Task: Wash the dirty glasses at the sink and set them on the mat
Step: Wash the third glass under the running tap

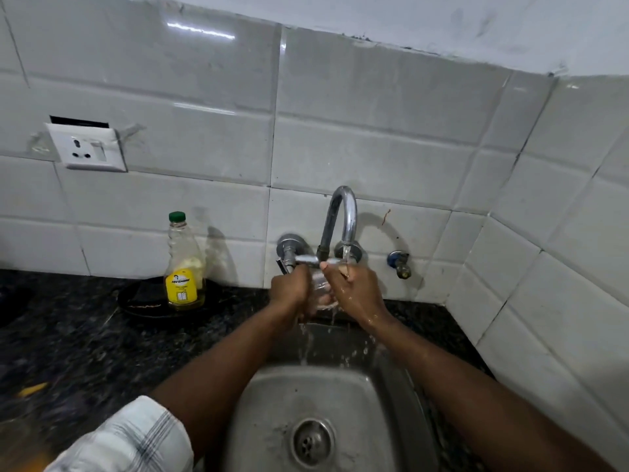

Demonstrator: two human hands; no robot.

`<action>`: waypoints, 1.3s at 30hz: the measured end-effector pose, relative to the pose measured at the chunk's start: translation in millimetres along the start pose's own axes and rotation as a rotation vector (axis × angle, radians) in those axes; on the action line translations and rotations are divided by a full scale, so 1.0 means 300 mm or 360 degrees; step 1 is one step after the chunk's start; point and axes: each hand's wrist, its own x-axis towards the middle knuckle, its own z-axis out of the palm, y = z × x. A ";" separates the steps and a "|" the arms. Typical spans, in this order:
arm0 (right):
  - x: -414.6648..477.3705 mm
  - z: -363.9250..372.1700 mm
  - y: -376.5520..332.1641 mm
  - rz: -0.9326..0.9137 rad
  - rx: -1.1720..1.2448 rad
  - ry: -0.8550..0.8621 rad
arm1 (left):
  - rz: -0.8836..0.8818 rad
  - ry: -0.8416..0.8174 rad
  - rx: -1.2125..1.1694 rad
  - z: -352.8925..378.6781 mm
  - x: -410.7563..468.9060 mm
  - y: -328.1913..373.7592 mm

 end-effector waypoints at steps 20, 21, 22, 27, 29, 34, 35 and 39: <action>0.050 -0.036 0.013 -0.0201 -0.1007 -0.0621 | 0.1501 0.0170 0.1035 -0.020 -0.037 0.038; 0.042 -0.014 0.020 -0.0244 -0.1190 -0.0448 | 0.1225 0.0228 0.1074 0.002 -0.041 0.059; 0.036 0.001 0.022 -0.0280 -0.1280 -0.0338 | 0.1004 0.0265 0.1115 0.016 -0.043 0.071; 0.046 -0.074 0.006 -0.0061 -0.0646 -0.0869 | 0.1834 0.0172 0.1021 -0.035 -0.027 -0.040; 0.037 -0.088 -0.006 0.0008 -0.0387 -0.0960 | 0.2256 -0.0009 0.0945 -0.070 -0.001 -0.047; 0.011 -0.034 -0.021 -0.0250 -0.1176 -0.0485 | 0.1242 0.0202 0.1107 0.014 -0.003 0.012; 0.011 -0.036 -0.016 -0.0259 -0.1178 -0.0505 | 0.1190 0.0225 0.1093 0.020 -0.005 0.003; 0.036 -0.084 0.002 0.0002 -0.0456 -0.0960 | 0.2126 0.0016 0.1077 -0.037 -0.017 -0.058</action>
